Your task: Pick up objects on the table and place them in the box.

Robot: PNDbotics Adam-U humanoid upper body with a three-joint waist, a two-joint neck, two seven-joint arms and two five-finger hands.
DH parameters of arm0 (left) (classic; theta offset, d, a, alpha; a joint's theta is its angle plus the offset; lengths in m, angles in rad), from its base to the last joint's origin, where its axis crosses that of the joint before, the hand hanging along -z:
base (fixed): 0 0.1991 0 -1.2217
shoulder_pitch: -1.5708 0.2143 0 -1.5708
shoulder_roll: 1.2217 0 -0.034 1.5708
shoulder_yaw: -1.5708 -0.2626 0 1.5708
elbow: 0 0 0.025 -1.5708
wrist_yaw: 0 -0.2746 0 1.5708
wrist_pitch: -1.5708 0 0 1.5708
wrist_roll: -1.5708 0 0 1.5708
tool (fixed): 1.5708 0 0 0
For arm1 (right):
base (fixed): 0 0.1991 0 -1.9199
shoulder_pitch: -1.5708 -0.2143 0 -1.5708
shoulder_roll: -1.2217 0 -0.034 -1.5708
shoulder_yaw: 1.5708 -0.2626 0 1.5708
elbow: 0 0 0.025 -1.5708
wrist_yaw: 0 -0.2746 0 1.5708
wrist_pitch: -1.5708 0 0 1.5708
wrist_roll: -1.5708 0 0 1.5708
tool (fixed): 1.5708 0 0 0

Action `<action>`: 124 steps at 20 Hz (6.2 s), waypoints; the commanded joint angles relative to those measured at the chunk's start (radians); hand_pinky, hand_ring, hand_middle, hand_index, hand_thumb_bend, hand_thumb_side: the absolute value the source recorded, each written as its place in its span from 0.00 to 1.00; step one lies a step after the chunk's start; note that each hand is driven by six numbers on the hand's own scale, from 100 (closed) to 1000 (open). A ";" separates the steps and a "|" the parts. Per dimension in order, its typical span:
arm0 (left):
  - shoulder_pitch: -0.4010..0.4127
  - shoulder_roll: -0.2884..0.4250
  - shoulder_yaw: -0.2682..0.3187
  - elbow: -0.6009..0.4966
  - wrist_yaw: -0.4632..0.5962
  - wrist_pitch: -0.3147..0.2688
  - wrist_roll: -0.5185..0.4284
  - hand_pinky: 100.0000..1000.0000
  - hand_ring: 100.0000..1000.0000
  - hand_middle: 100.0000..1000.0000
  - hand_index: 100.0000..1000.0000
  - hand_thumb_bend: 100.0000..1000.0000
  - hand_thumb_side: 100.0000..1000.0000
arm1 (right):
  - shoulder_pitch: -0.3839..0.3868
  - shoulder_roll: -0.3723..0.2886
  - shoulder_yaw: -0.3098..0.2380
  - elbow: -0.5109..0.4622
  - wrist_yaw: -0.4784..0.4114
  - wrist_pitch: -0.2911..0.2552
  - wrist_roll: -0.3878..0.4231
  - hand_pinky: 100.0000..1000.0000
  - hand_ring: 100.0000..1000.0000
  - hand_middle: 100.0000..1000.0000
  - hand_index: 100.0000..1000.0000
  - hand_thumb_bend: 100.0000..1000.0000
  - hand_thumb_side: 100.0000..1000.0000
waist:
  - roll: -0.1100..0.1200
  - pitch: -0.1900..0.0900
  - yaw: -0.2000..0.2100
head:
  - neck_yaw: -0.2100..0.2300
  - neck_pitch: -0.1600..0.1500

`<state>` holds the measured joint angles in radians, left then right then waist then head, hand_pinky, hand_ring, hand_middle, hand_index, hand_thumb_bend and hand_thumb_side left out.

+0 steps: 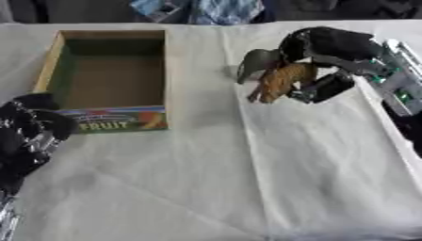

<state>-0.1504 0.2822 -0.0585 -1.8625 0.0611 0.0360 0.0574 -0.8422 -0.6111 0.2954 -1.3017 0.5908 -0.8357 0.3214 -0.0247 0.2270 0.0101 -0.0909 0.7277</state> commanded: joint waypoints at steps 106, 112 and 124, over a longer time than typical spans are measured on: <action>-0.077 0.036 -0.041 -0.028 0.014 0.001 -0.062 0.48 0.53 0.53 0.69 0.74 0.35 | -0.252 0.029 -0.222 0.589 0.558 -0.071 0.121 0.81 0.82 0.87 0.94 0.19 0.73 | -0.039 -0.009 0.136 | -0.094 -0.073; -0.079 0.036 -0.041 -0.030 0.014 0.001 -0.062 0.48 0.53 0.53 0.69 0.74 0.35 | -0.240 0.023 -0.242 0.653 0.675 -0.071 0.042 0.81 0.82 0.87 0.93 0.23 0.77 | -0.037 -0.007 0.137 | -0.092 -0.077; -0.081 0.034 -0.042 -0.031 0.014 0.001 -0.064 0.48 0.53 0.53 0.69 0.74 0.35 | -0.229 0.038 -0.247 0.717 0.844 -0.071 -0.096 0.79 0.75 0.72 0.84 0.23 0.70 | -0.036 -0.002 0.142 | -0.091 -0.081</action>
<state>-0.2193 0.3074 -0.1068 -1.8749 0.0768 0.0365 -0.0077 -1.0552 -0.5502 0.0552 -0.5839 1.4170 -0.8988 0.2318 -0.0663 0.2400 0.1515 -0.1833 0.6576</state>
